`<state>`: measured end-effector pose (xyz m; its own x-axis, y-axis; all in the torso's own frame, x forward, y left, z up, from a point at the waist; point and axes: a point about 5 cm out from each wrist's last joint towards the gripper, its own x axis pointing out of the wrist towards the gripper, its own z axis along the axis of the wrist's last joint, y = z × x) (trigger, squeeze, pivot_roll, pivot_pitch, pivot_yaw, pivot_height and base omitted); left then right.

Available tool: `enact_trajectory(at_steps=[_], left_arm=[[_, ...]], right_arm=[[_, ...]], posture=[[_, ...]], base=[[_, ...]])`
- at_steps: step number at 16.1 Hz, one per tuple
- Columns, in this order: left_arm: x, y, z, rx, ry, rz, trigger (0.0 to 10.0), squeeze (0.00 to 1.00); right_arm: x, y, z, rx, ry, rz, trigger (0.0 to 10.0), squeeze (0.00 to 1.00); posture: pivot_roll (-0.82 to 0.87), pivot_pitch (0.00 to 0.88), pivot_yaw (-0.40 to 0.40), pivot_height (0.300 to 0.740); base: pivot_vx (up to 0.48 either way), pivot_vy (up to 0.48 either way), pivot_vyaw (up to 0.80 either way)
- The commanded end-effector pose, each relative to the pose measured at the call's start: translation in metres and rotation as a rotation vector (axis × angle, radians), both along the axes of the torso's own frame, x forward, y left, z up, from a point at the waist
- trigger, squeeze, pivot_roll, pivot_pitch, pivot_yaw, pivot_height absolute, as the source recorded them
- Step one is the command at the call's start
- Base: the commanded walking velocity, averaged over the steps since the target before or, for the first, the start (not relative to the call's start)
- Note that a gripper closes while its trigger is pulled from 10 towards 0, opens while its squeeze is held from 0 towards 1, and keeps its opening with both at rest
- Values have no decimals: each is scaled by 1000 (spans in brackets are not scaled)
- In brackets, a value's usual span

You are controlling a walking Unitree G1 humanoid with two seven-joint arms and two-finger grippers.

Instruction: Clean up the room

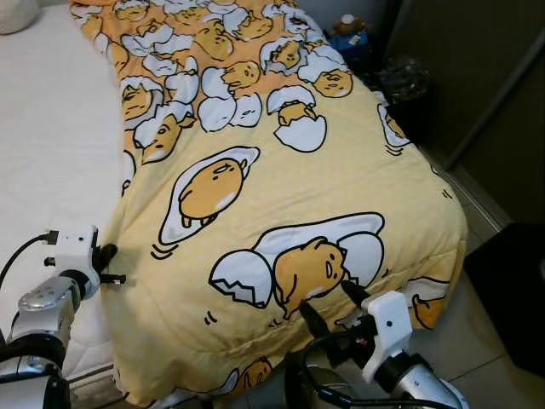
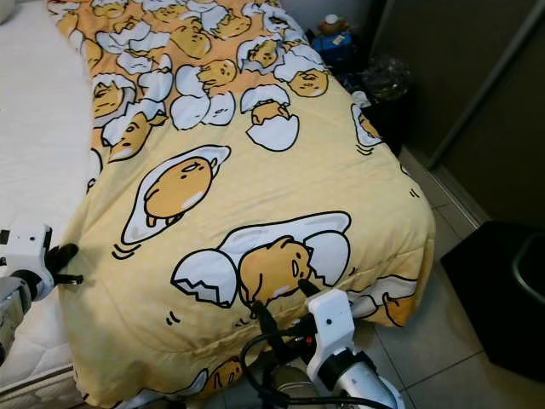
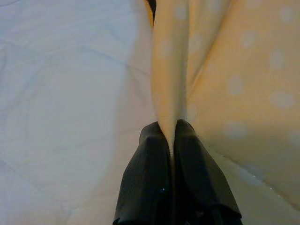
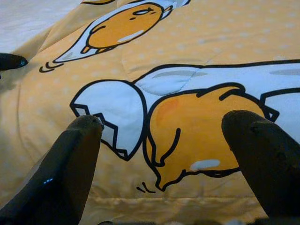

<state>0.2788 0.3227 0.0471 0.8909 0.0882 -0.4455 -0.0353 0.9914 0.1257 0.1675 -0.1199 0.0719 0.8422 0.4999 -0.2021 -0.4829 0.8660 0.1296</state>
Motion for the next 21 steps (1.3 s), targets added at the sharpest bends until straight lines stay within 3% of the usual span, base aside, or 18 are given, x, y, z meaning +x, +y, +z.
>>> enact_trajectory(at_steps=[1, 2, 4, 6, 7, 9, 10, 11, 12, 14, 17, 19, 21], left_arm=[[-13, 8, -11, 20, 45, 60, 0, 0], [-11, 5, -10, 39, 39, 52, 0, 0], [-20, 19, -13, 125, 72, 150, 0, 0], [-22, 20, -15, 117, 84, 174, 0, 0], [-11, 5, -14, 104, 48, 122, 10000, 0], [10, -21, -3, 152, -55, 17, 10000, 0], [28, -48, 9, 180, -154, -63, 10000, 0], [34, -54, 16, 178, -202, -65, 10000, 827], [43, -67, 26, 102, -266, -63, 10000, 1000], [49, -81, 37, 127, -342, -104, 10000, 1000], [53, -98, 61, 158, -490, -84, 10000, 1000], [52, -119, 80, 166, -603, -133, 10000, 1000], [47, -128, 79, 168, -610, -166, 10000, 1000]], right_arm=[[2, 0, 0, 8, -2, -1, 10000, 0], [2, 1, 1, 7, -3, 6, 10000, 0], [2, 0, 1, 2, -2, 19, 10000, 0], [2, -1, 0, -1, 2, 21, 10000, 0], [3, 0, -1, -3, 4, 25, 10000, 0], [6, 1, 0, -1, -10, 25, 10000, 0], [11, 0, 2, 0, -24, 17, 10000, 0], [12, 0, 3, -1, -28, 17, 10000, 0], [13, 1, 4, 0, -33, 19, 10000, 0], [14, 0, 3, -1, -34, 21, 10000, 0], [15, 1, 3, 1, -37, 21, 10000, 0], [17, 0, 3, -1, -46, 10, 10000, 0], [22, -4, 5, -15, -74, -47, 10000, 0]], posture=[[-121, 120, 32, 740], [-125, 117, 31, 740], [-132, 114, 33, 740], [-127, 115, 29, 740], [-123, 114, 25, 740], [-121, 113, 21, 740], [-120, 108, 16, 740], [-120, 107, 16, 740], [-119, 105, 13, 740], [-115, 103, 11, 740], [-113, 102, 12, 740], [-111, 98, 9, 740], [-110, 96, 10, 740]], base=[[0, 0, 0], [0, 0, 0], [0, 0, 0], [0, 0, 0], [0, 0, 0], [0, 0, 0], [0, 0, 0], [0, 0, 0], [0, 0, 0], [0, 0, 0], [0, 0, 0], [0, 0, 0], [0, 0, 0]])
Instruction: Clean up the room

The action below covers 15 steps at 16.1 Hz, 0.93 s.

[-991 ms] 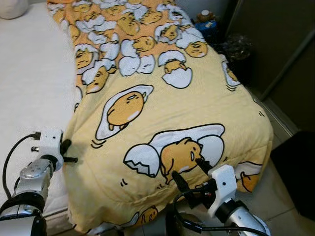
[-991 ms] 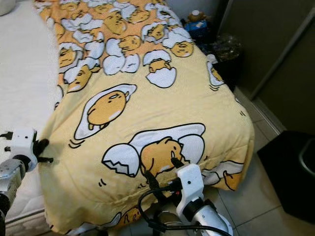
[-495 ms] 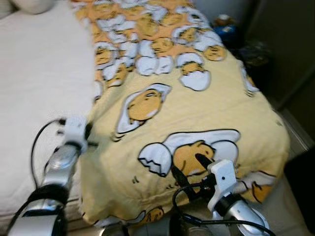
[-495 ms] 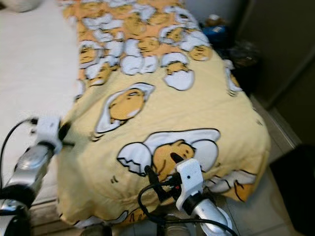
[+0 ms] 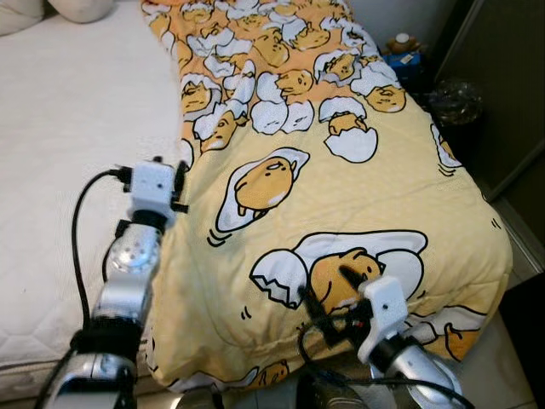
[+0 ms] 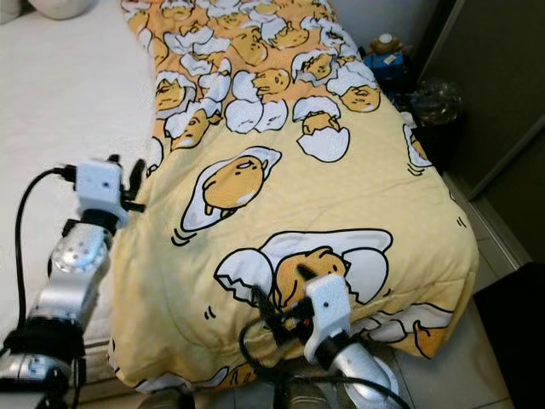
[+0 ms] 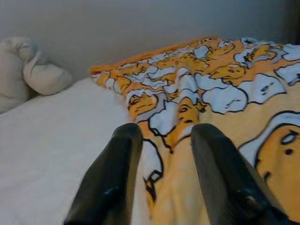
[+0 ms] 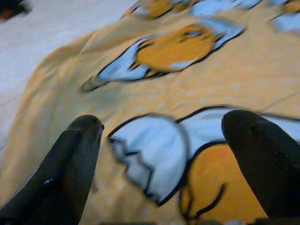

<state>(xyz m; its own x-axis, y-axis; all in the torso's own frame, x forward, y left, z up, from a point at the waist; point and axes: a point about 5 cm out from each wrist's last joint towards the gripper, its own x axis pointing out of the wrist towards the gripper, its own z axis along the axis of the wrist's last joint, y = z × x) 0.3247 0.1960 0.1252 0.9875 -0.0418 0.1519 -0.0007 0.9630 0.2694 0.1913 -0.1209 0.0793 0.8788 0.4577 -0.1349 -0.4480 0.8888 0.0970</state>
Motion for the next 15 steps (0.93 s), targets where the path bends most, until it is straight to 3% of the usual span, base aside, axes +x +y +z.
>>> enact_trajectory(at_steps=[1, 4, 9, 11, 12, 13, 15], left_arm=[[-9, -1, -16, -7, 71, 5, 10000, 1000], [-32, -2, -42, -70, 194, 55, 10000, 1000], [-49, -9, -39, -153, 230, 113, 10000, 1000], [-51, -12, -34, -146, 200, 99, 10000, 1000], [-45, -19, -15, -120, 108, 61, 10000, 1000], [-42, -23, -8, -108, 80, 45, 10000, 1000], [-37, -31, -6, -103, 91, -13, 10000, 1000]], right_arm=[[6, -12, 1, -28, -20, -88, 10000, 0], [15, -27, 4, -54, -58, -208, 10000, 0], [33, -33, 2, -71, -87, -259, 10000, 0], [38, -34, 4, -74, -99, -266, 10000, 0], [50, -37, 11, -80, -145, -293, 10000, 0], [55, -38, 14, -82, -161, -307, 10000, 0], [61, -37, 17, -79, -174, -305, 10000, 0]], posture=[[-110, 90, 12, 740], [-98, 76, 8, 740], [-51, 28, -17, 740], [-33, 12, -26, 740], [-8, 0, -43, 740], [-7, 0, -44, 740], [1, 0, -51, 740]], base=[[0, 0, 0], [0, 0, 0], [0, 0, 0], [0, 0, 0], [0, 0, 0], [0, 0, 0], [0, 0, 0]])
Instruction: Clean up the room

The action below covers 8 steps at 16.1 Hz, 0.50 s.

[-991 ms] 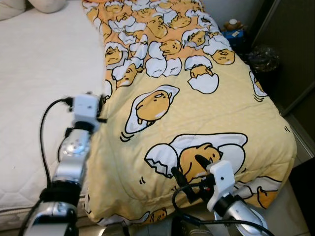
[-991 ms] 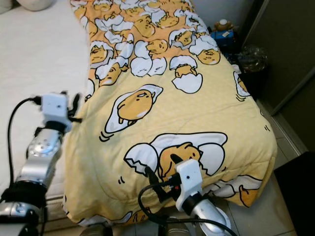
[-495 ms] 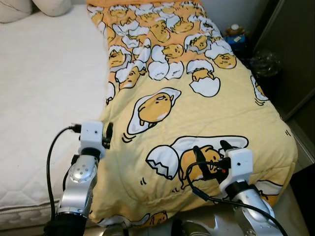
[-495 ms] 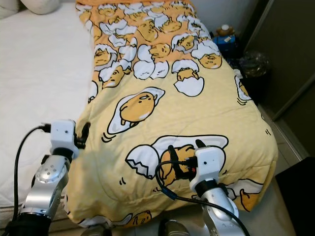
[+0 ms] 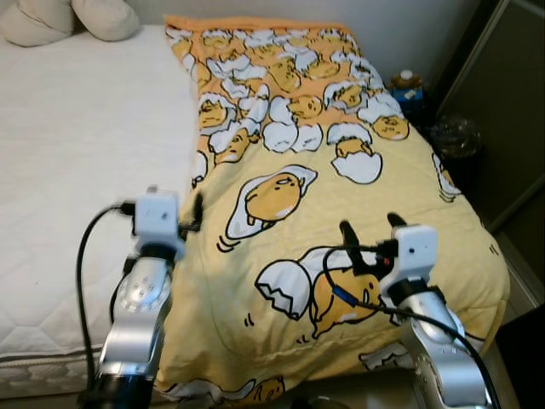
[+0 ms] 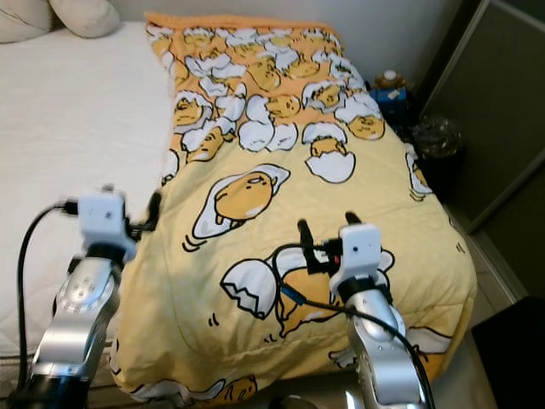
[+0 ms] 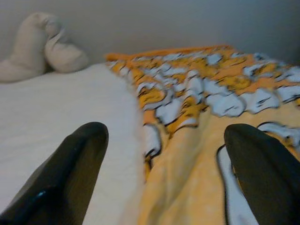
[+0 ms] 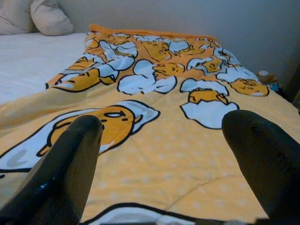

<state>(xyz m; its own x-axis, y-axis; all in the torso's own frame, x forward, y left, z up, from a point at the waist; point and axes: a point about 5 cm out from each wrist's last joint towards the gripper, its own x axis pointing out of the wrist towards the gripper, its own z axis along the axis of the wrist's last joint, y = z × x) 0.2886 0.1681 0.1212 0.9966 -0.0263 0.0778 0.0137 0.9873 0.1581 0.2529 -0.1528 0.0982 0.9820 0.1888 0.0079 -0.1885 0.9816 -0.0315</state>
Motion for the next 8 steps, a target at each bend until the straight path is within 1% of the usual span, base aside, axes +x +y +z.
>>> enact_trajectory(at_steps=[1, 2, 4, 5, 6, 8], left_arm=[[1, -8, -3, 11, 26, -52, 10000, 914], [5, -14, -5, 20, 44, -77, 10000, 0], [6, -14, -5, 26, 46, -72, 10000, 0], [5, -16, -8, 43, 65, -79, 10000, 0], [6, -18, -12, 16, 89, -81, 10000, 0], [7, -22, -13, -13, 103, -91, 10000, 0]], right_arm=[[2, -5, -2, -2, 4, -23, 10000, 0], [4, -3, -4, -6, 5, -17, 10000, 0], [4, -2, -6, -13, 6, -15, 10000, 0], [5, -1, -7, -21, 6, -26, 10000, 0], [6, -2, -6, -16, 1, -33, 10000, 0], [5, -1, -6, -19, 1, -23, 10000, 0]], posture=[[5, 0, -55, 740], [10, 0, -57, 740], [12, 0, -58, 740], [8, 0, -56, 740], [5, 0, -56, 740], [-1, 0, -54, 740]], base=[[0, 0, 0], [0, 0, 0], [0, 0, 0], [0, 0, 0], [0, 0, 0], [0, 0, 0]])
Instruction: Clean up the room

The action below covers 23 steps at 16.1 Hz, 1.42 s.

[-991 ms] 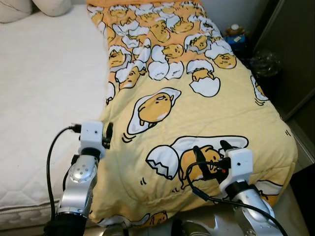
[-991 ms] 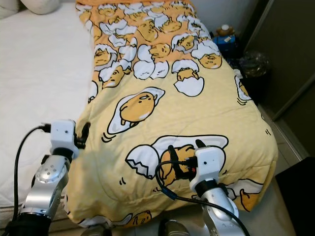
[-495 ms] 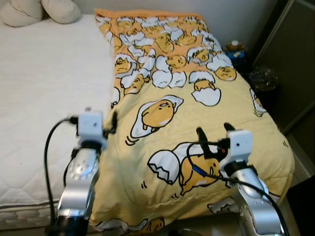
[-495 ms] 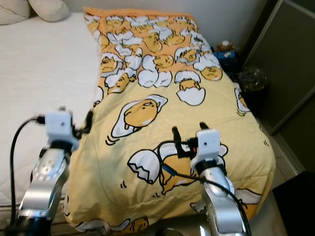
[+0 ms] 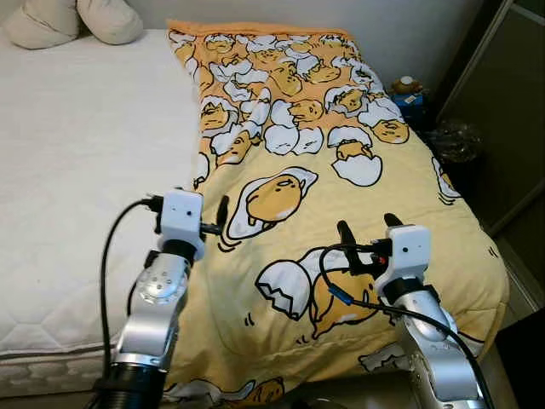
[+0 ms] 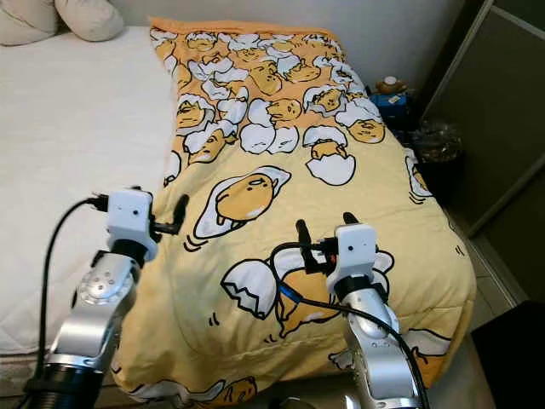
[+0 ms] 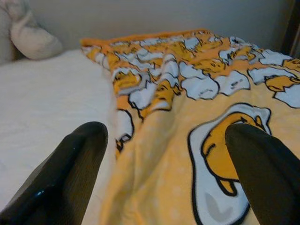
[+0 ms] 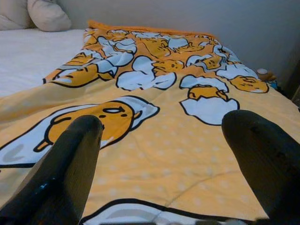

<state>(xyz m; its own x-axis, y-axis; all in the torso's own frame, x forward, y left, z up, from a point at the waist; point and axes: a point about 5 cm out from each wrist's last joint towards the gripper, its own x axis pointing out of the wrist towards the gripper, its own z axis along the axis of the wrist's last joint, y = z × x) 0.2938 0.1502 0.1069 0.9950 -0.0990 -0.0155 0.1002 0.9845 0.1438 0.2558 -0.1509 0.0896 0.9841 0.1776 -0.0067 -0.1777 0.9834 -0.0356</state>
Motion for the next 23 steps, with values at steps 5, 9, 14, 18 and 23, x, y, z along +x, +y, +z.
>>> enact_trajectory(at_steps=[5, 9, 14, 18, 23], left_arm=[[2, -5, 1, 9, 9, -27, 10000, 0], [-3, -1, 0, 39, 11, -36, 10000, 0], [3, -6, 1, -1, 25, -94, 10000, 0], [3, -8, -1, -20, 42, -118, 10000, 0], [3, -8, -6, 10, 67, -108, 10000, 0]], right_arm=[[-3, 1, 0, -13, -10, 18, 10000, 0], [-6, 10, -5, -3, 5, 42, 10000, 0], [-4, 6, -9, 5, 24, 12, 10000, 0], [-6, 4, -11, -11, 36, 12, 10000, 0], [-8, 5, -14, -7, 45, 12, 10000, 0]], posture=[[-4, 0, -52, 740], [16, 0, -43, 740], [9, 0, -49, 740], [2, 2, -47, 740], [2, 7, -46, 740]], base=[[0, 0, 663], [0, 0, 559], [0, 192, 216], [0, 480, 0], [0, 384, -574]])
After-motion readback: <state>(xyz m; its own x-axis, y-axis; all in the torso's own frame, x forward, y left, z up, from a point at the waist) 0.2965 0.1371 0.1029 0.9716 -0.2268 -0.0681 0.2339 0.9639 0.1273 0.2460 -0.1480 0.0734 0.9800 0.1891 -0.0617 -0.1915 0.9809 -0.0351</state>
